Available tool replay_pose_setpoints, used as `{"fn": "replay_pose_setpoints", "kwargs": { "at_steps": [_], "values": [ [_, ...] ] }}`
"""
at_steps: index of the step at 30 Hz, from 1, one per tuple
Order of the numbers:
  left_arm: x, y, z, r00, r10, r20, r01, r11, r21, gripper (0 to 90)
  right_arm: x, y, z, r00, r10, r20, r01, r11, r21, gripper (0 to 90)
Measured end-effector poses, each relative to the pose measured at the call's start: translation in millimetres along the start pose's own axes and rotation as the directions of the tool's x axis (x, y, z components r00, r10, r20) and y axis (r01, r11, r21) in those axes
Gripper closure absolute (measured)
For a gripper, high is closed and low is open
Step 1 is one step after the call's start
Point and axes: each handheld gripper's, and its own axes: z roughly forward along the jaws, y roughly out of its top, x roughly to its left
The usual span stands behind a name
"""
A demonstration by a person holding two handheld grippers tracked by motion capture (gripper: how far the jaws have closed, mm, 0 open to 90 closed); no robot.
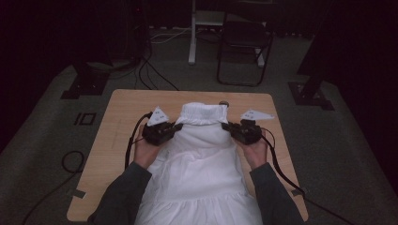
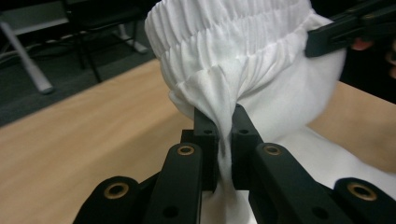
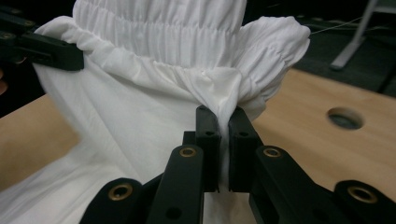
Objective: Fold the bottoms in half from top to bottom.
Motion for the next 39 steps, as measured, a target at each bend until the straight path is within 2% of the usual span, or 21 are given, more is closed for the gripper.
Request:
{"fn": "replay_pose_setpoints", "kwargs": {
  "at_steps": [4,6,8,11,14,16,17,18,19,20,21,22,24,27,28,31,33,36,38,39],
  "values": [
    [-20.7,-21.1,-18.1,0.9989,0.021,0.042,-0.021,0.9996,0.02,84.8,18.0,-20.6,-14.1,0.9993,-0.015,-0.034,0.016,0.9996,0.022,85.5],
    [-29.3,-34.7,-24.2,0.9973,0.012,0.072,-0.015,0.9994,0.031,84.8,28.2,-36.4,-20.7,0.9981,-0.022,-0.057,0.025,0.9987,0.044,85.5],
    [-38.1,-51.4,-27.0,0.9955,0.008,0.094,-0.014,0.9977,0.066,84.2,35.4,-50.5,-23.8,0.9974,-0.026,-0.066,0.031,0.9967,0.075,85.4],
    [-48.8,-81.4,-23.0,0.9921,-0.02,0.124,0.003,0.9906,0.137,83.0,44.9,-76.5,-24.0,0.9964,-0.036,-0.077,0.047,0.9892,0.139,85.2],
    [-53.7,-109.2,-10.8,0.9892,-0.06,0.134,0.028,0.9734,0.227,82.9,49.0,-96.2,-17.2,0.996,-0.025,-0.085,0.041,0.9803,0.193,85.2],
    [-54.8,-123.1,-2.3,0.9897,-0.067,0.126,0.03,0.9611,0.274,83.0,51.5,-108.9,-9.7,0.9962,-0.025,-0.083,0.045,0.9697,0.24,85.1],
    [-54.8,-123.1,-2.3,0.9897,-0.067,0.126,0.03,0.9611,0.274,83.0,51.5,-108.9,-9.7,0.9962,-0.025,-0.083,0.045,0.9697,0.24,85.1],
    [-53.9,-133.3,6.0,0.9895,-0.077,0.122,0.035,0.9488,0.314,83.0,52.2,-114.2,-6.1,0.9962,-0.022,-0.084,0.043,0.9654,0.257,85.1],
    [-52.9,-137.5,10.6,0.9905,-0.075,0.115,0.033,0.9432,0.331,82.9,52.8,-122.0,0.0,0.9957,-0.024,-0.09,0.049,0.9567,0.287,84.7],
    [-51.3,-140.0,13.7,0.9895,-0.082,0.118,0.038,0.9407,0.337,82.8,53.0,-124.9,2.8,0.9955,-0.023,-0.092,0.05,0.9523,0.301,84.6],
    [-47.9,-142.6,17.2,0.9862,-0.106,0.128,0.057,0.9405,0.335,82.8,53.0,-126.6,4.9,0.995,-0.022,-0.097,0.051,0.9485,0.313,84.4],
    [-45.3,-142.6,18.6,0.9853,-0.109,0.131,0.06,0.9419,0.33,82.9,52.6,-128.9,7.9,0.9949,-0.028,-0.096,0.059,0.9414,0.332,84.2],
    [-43.3,-140.9,20.9,0.9878,-0.096,0.123,0.051,0.9426,0.33,83.0,51.6,-131.0,11.9,0.9952,-0.034,-0.091,0.064,0.9342,0.351,84.1],
    [-41.0,-136.1,27.1,0.9939,-0.04,0.102,0.004,0.9421,0.335,83.0,48.8,-132.5,18.4,0.996,-0.041,-0.08,0.068,0.9236,0.377,84.3],
    [-39.7,-134.9,29.2,0.9948,-0.034,0.096,0.0,0.9421,0.335,83.0,46.8,-132.8,22.4,0.996,-0.053,-0.072,0.077,0.921,0.382,84.5],
    [-31.9,-129.3,39.2,0.9962,-0.046,0.074,0.018,0.9422,0.335,82.9,39.1,-128.3,30.0,0.9971,-0.056,-0.051,0.071,0.9223,0.38,84.6],
    [-29.9,-124.6,44.3,0.9959,-0.069,0.058,0.045,0.9377,0.345,82.8,30.7,-123.0,38.5,0.9968,-0.077,-0.023,0.08,0.9229,0.377,84.6],
    [-29.5,-120.3,49.2,0.996,-0.07,0.056,0.047,0.9369,0.346,81.8,15.6,-114.4,50.5,0.9968,-0.08,-0.006,0.076,0.9221,0.38,84.6],
    [-24.0,-119.2,53.2,0.9961,-0.065,0.06,0.04,0.9372,0.347,81.8,5.8,-109.1,58.9,0.9971,-0.076,-0.005,0.072,0.9241,0.375,84.5],
    [-18.5,-118.3,56.4,0.9954,-0.076,0.057,0.052,0.938,0.343,81.9,3.8,-108.1,60.6,0.9975,-0.07,-0.005,0.067,0.9249,0.374,84.4]
  ]
}}
